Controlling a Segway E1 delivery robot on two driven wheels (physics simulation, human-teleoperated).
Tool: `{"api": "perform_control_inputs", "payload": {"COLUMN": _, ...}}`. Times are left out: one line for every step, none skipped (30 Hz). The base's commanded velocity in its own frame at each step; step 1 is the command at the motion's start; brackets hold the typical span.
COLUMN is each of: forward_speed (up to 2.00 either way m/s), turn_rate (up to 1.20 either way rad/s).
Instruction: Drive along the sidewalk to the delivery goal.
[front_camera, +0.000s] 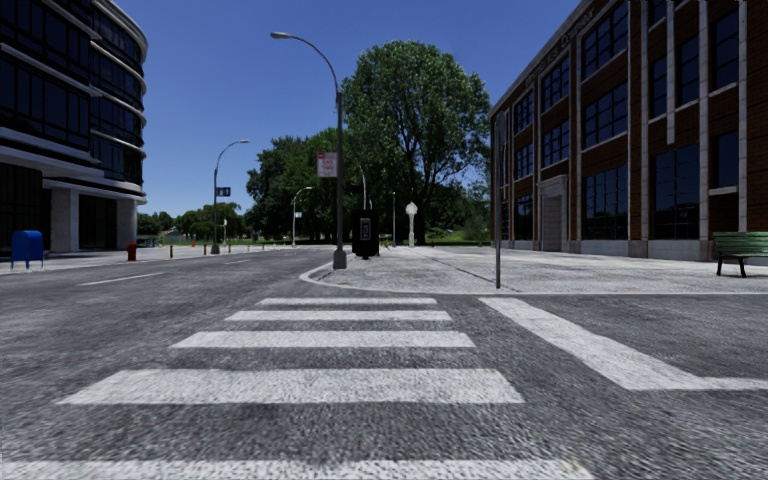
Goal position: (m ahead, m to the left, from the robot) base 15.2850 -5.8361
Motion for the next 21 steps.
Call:
{"api": "perform_control_inputs", "payload": {"forward_speed": 2.0, "turn_rate": 0.0}}
{"api": "perform_control_inputs", "payload": {"forward_speed": 2.0, "turn_rate": 0.0}}
{"api": "perform_control_inputs", "payload": {"forward_speed": 2.0, "turn_rate": 0.0}}
{"api": "perform_control_inputs", "payload": {"forward_speed": 2.0, "turn_rate": 0.0}}
{"api": "perform_control_inputs", "payload": {"forward_speed": 2.0, "turn_rate": 0.0}}
{"api": "perform_control_inputs", "payload": {"forward_speed": 2.0, "turn_rate": 0.0}}
{"api": "perform_control_inputs", "payload": {"forward_speed": 2.0, "turn_rate": 0.0}}
{"api": "perform_control_inputs", "payload": {"forward_speed": 2.0, "turn_rate": 0.0}}
{"api": "perform_control_inputs", "payload": {"forward_speed": 2.0, "turn_rate": 0.0}}
{"api": "perform_control_inputs", "payload": {"forward_speed": 2.0, "turn_rate": 0.0}}
{"api": "perform_control_inputs", "payload": {"forward_speed": 2.0, "turn_rate": 0.0}}
{"api": "perform_control_inputs", "payload": {"forward_speed": 2.0, "turn_rate": 0.0}}
{"api": "perform_control_inputs", "payload": {"forward_speed": 2.0, "turn_rate": 0.0}}
{"api": "perform_control_inputs", "payload": {"forward_speed": 2.0, "turn_rate": 0.0}}
{"api": "perform_control_inputs", "payload": {"forward_speed": 2.0, "turn_rate": 0.0}}
{"api": "perform_control_inputs", "payload": {"forward_speed": 2.0, "turn_rate": 0.0}}
{"api": "perform_control_inputs", "payload": {"forward_speed": 2.0, "turn_rate": 0.0}}
{"api": "perform_control_inputs", "payload": {"forward_speed": 2.0, "turn_rate": 0.0}}
{"api": "perform_control_inputs", "payload": {"forward_speed": 2.0, "turn_rate": 0.0}}
{"api": "perform_control_inputs", "payload": {"forward_speed": 2.0, "turn_rate": 0.0}}
{"api": "perform_control_inputs", "payload": {"forward_speed": 2.0, "turn_rate": 0.0}}
